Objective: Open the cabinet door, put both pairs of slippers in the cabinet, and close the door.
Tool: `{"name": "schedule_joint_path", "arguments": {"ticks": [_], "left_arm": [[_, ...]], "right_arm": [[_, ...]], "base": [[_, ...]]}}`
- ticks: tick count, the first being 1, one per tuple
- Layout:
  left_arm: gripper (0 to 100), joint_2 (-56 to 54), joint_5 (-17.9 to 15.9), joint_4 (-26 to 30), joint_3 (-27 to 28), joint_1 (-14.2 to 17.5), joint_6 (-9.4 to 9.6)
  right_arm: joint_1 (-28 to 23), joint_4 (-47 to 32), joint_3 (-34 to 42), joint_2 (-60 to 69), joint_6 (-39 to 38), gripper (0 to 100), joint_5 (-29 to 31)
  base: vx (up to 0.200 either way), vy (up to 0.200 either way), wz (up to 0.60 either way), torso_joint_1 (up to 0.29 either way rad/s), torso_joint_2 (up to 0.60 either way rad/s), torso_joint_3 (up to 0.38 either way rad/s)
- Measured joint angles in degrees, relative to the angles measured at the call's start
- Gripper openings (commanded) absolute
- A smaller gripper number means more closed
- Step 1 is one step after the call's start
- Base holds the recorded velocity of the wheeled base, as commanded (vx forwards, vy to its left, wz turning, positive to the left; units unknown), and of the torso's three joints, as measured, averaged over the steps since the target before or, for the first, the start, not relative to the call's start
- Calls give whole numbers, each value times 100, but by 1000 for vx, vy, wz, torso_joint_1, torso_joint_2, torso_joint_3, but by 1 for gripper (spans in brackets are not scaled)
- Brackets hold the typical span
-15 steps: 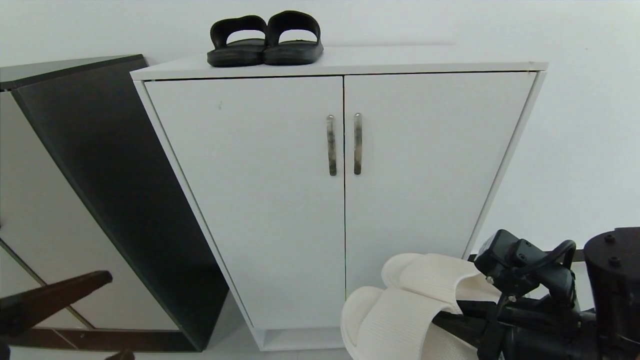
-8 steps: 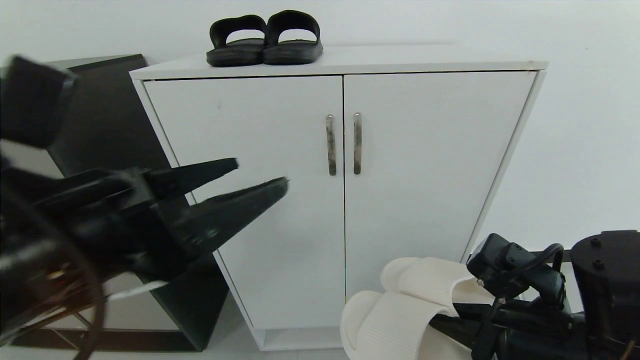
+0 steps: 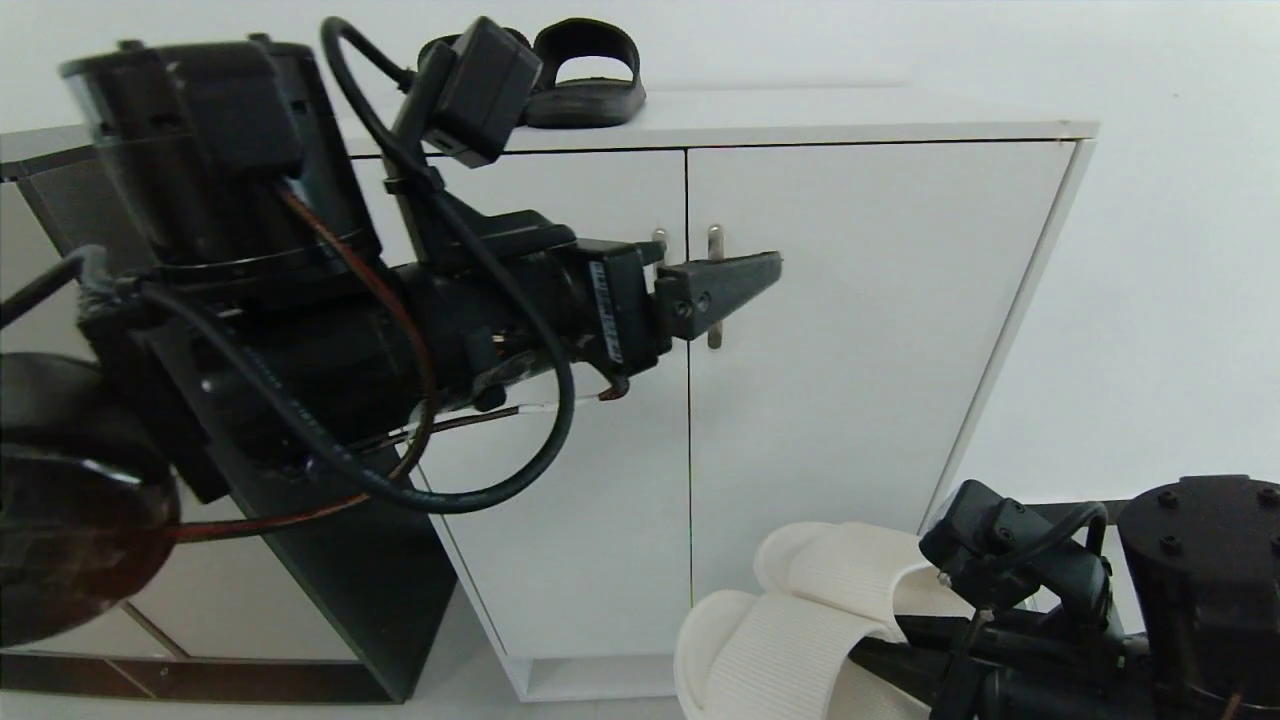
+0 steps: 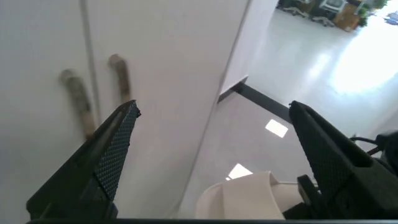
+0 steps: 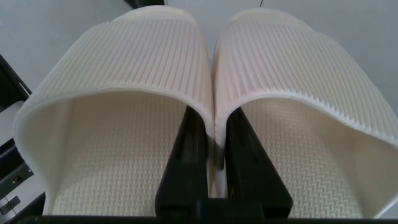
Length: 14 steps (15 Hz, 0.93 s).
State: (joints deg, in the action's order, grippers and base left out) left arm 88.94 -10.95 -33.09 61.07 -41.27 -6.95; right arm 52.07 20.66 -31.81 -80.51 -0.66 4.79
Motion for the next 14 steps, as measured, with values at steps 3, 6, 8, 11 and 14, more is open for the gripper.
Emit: {"name": "schedule_joint_path", "arguments": {"ticks": [3, 6, 8, 11, 14], "left_arm": [[100, 383, -675, 154, 372, -13, -268], [100, 522, -1113, 178, 422, 17, -569], [100, 579, -1371, 304, 463, 172, -633], [100, 800, -1223, 323, 679, 343, -631], [100, 996, -976, 315, 877, 453, -589]], "right_arm": [[55, 0, 0, -4, 4, 0, 2], [71, -2, 9, -6, 6, 0, 2], [72, -2, 9, -6, 4, 0, 5], [77, 2, 0, -2, 4, 0, 11], [72, 2, 0, 2, 6, 0, 11]], "base": [[0, 0, 0, 0, 0, 0], [0, 0, 0, 0, 0, 0], [0, 0, 0, 0, 0, 0], [0, 0, 0, 0, 0, 0], [0, 0, 0, 0, 0, 0]]}}
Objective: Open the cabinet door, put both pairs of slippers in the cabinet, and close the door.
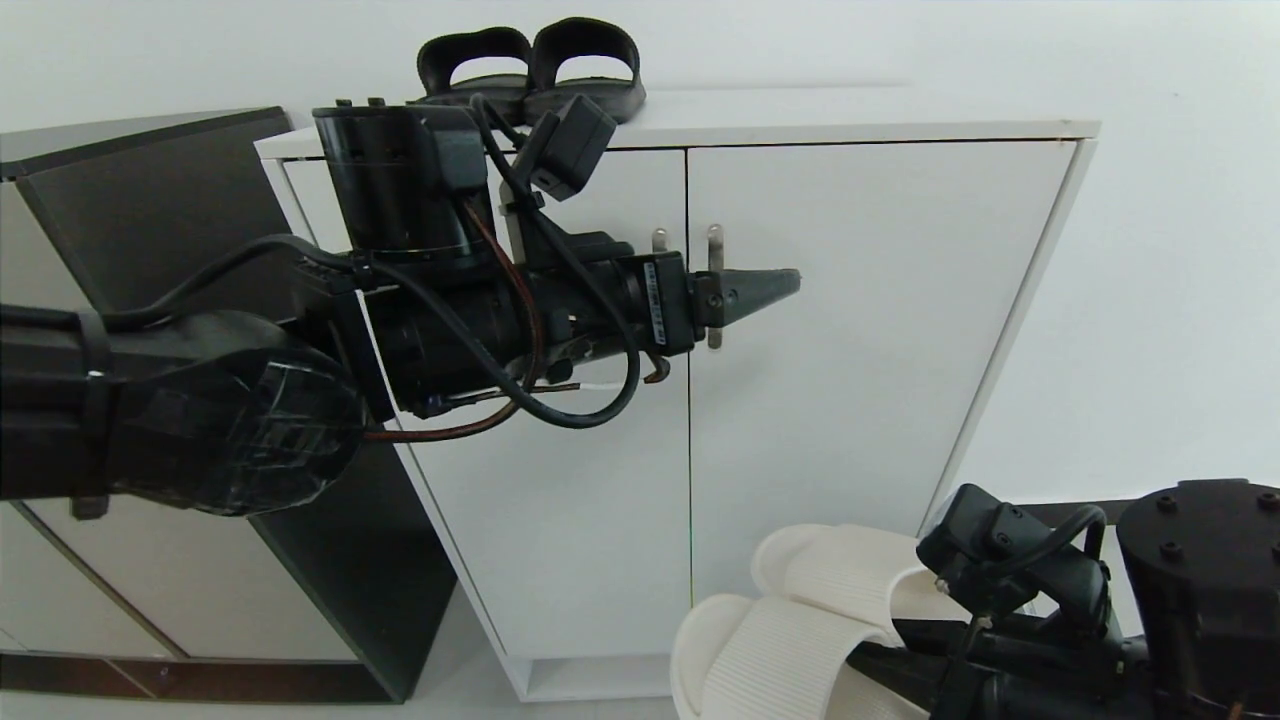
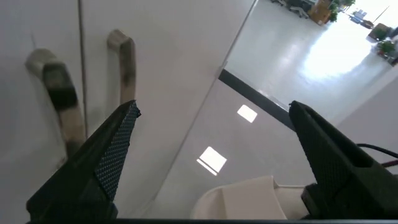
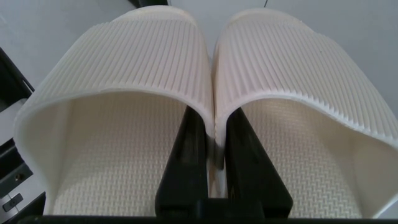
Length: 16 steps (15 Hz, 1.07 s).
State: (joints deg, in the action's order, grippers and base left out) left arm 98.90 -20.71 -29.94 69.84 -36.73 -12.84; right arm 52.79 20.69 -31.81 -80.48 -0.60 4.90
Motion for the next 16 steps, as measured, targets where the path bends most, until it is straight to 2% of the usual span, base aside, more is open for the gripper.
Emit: {"name": "schedule_joint_path", "arguments": {"ticks": [3, 10, 11, 16], "left_arm": [[100, 212, 232, 9, 212, 118, 85], [100, 600, 262, 22, 511, 145, 91], [0, 636, 266, 24, 524, 118, 91], [0, 702, 235, 33, 555, 77, 99]], "right_arm": [[-4, 5, 0, 2, -2, 0, 2], [0, 5, -11, 2, -2, 0, 0], [0, 2, -9, 2, 0, 0, -1], [2, -6, 52, 5, 57, 0, -160]], "base": [[0, 0, 0, 0, 0, 0], [0, 0, 0, 0, 0, 0], [0, 0, 0, 0, 0, 0], [0, 0, 0, 0, 0, 0]]}}
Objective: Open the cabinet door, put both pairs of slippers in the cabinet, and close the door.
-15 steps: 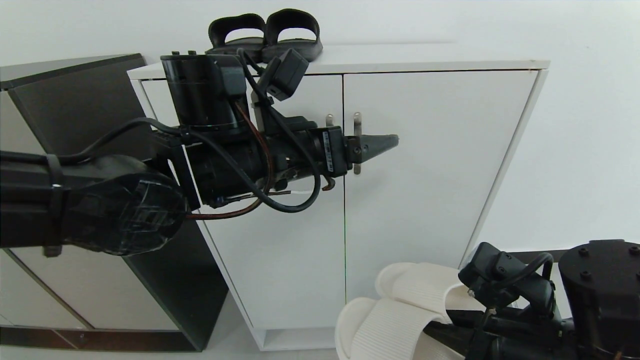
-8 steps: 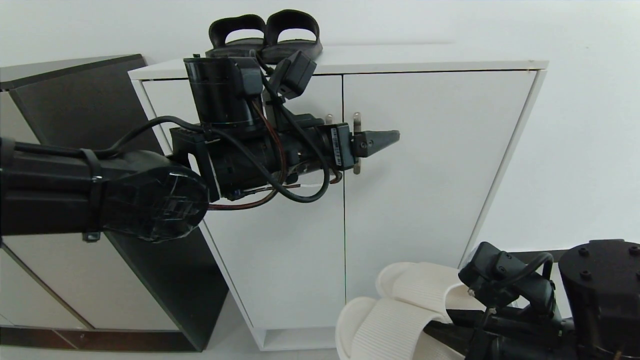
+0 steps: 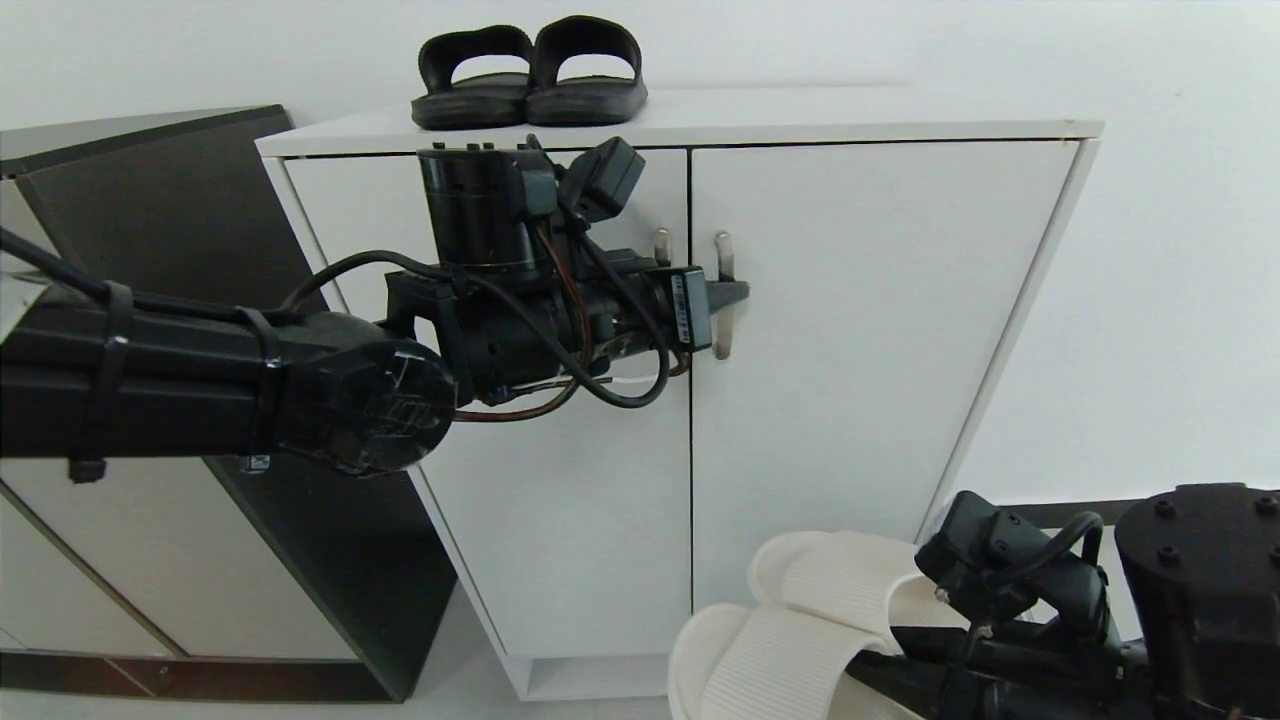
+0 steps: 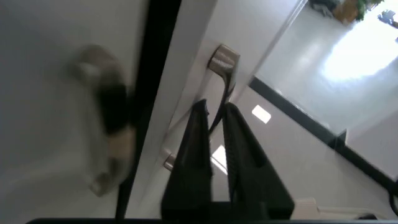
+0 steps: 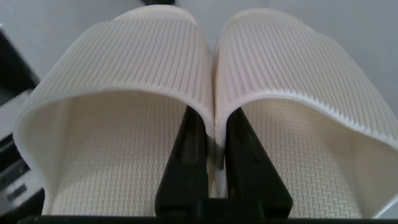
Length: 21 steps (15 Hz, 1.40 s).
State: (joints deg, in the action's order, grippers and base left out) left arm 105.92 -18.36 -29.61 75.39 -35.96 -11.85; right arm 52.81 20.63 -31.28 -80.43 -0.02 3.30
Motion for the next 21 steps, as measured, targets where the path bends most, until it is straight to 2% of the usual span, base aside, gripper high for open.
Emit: {"name": "schedule_joint_path", "arguments": {"ticks": [3, 6, 10, 13, 14, 17, 19, 21], "left_arm": [[0, -135, -49, -38, -207, -23, -2], [0, -472, -82, -93, -800, -227, 105], [0, -1064, -50, -95, -1351, -601, 140], [0, -1579, -44, -101, -1808, -649, 143], [0, -1715, -46, -106, -1908, -574, 140], [0, -1801, -44, -139, -1938, -358, 110], [0, -1563, -44, -375, -1754, -310, 104], [0, -1189, -49, -684, -1514, -297, 101]], "right_arm": [[-6, -2, 254, 113, 278, 0, -686], [-6, -5, 455, 428, 432, 0, -1438], [-11, -5, 563, 601, 549, 0, -1452], [-11, -7, 585, 627, 561, 0, -1454], [-11, -7, 585, 627, 581, 0, -1454], [-6, -27, 585, 631, 664, 0, -1446], [41, -54, 577, 631, 658, 0, -1408], [85, -148, 505, 581, 638, 0, -1107]], "base": [[0, 0, 0, 0, 0, 0], [0, 0, 0, 0, 0, 0], [0, 0, 0, 0, 0, 0], [0, 0, 0, 0, 0, 0], [0, 0, 0, 0, 0, 0], [0, 0, 0, 0, 0, 0], [0, 0, 0, 0, 0, 0], [0, 0, 0, 0, 0, 0]]}}
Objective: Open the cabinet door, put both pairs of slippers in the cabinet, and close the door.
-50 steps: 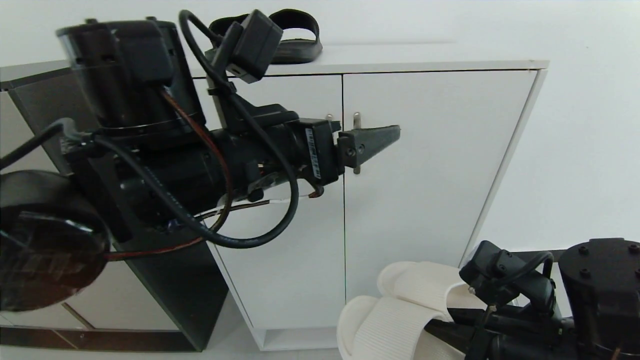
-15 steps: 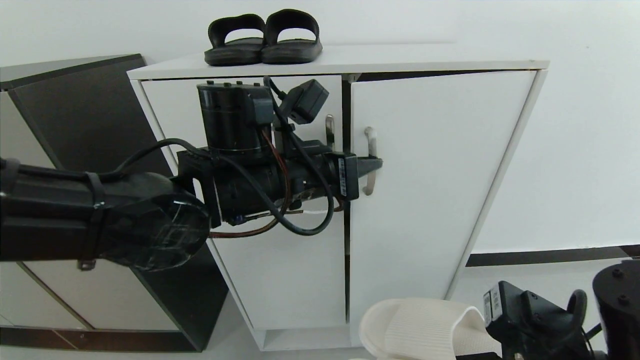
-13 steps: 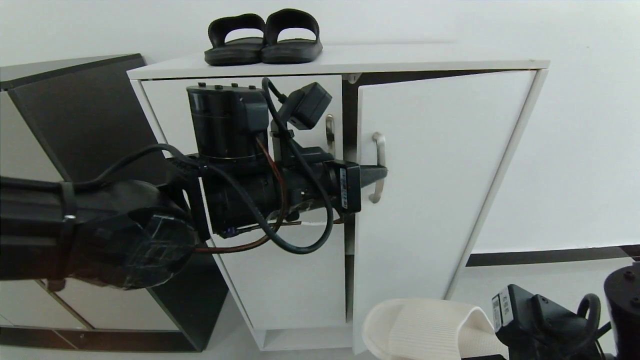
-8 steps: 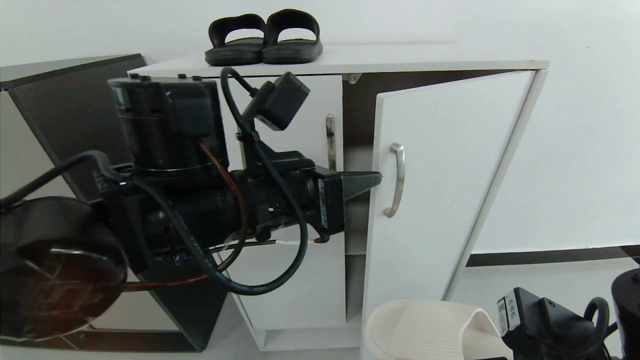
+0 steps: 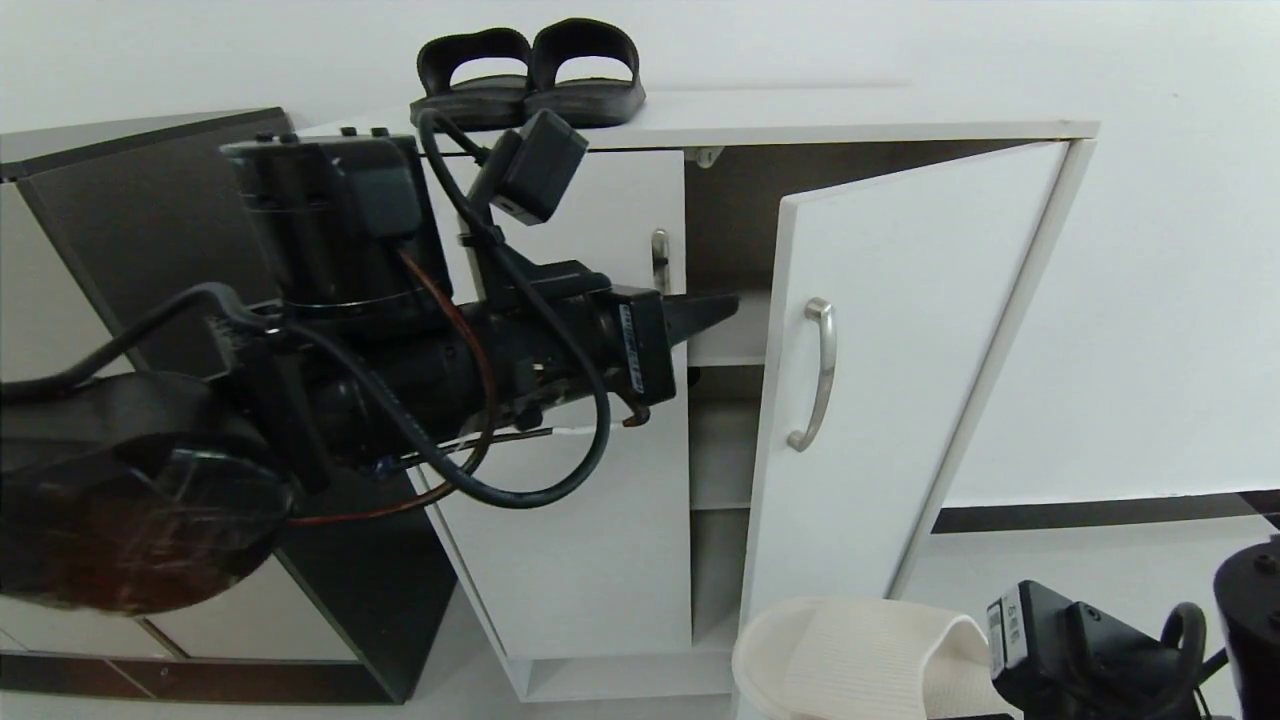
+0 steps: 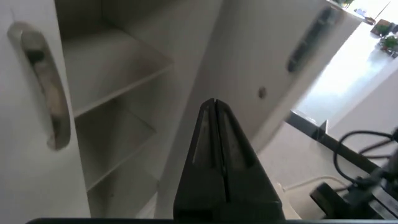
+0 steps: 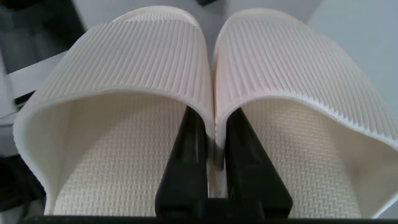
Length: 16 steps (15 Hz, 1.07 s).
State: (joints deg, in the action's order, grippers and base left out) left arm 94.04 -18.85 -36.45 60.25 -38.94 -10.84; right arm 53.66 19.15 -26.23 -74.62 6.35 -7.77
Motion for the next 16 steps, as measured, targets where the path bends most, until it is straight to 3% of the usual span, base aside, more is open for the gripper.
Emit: {"name": "schedule_joint_path", "arguments": {"ticks": [3, 7, 11, 13, 16], "left_arm": [[0, 535, 2, -143, 450, 7, 2], [0, 819, 5, -143, 634, 18, -5], [0, 877, 7, -143, 649, 13, 6], [0, 825, 32, -145, 529, -180, 28], [0, 670, 11, -140, 310, -729, 33]], "right_arm": [[190, 11, -188, -234, -354, 0, 627], [308, -27, -236, -396, -412, 0, 673], [532, -95, 24, -394, -371, 0, 675], [785, -93, 251, -285, -367, 0, 662], [1187, -84, 540, -32, -367, 0, 633]], "base": [[0, 0, 0, 0, 0, 0], [0, 0, 0, 0, 0, 0], [-200, 0, 0, 5, 1, 2], [-200, 0, 0, -2, -2, 0], [-200, 0, 0, 1, 1, -1]]}}
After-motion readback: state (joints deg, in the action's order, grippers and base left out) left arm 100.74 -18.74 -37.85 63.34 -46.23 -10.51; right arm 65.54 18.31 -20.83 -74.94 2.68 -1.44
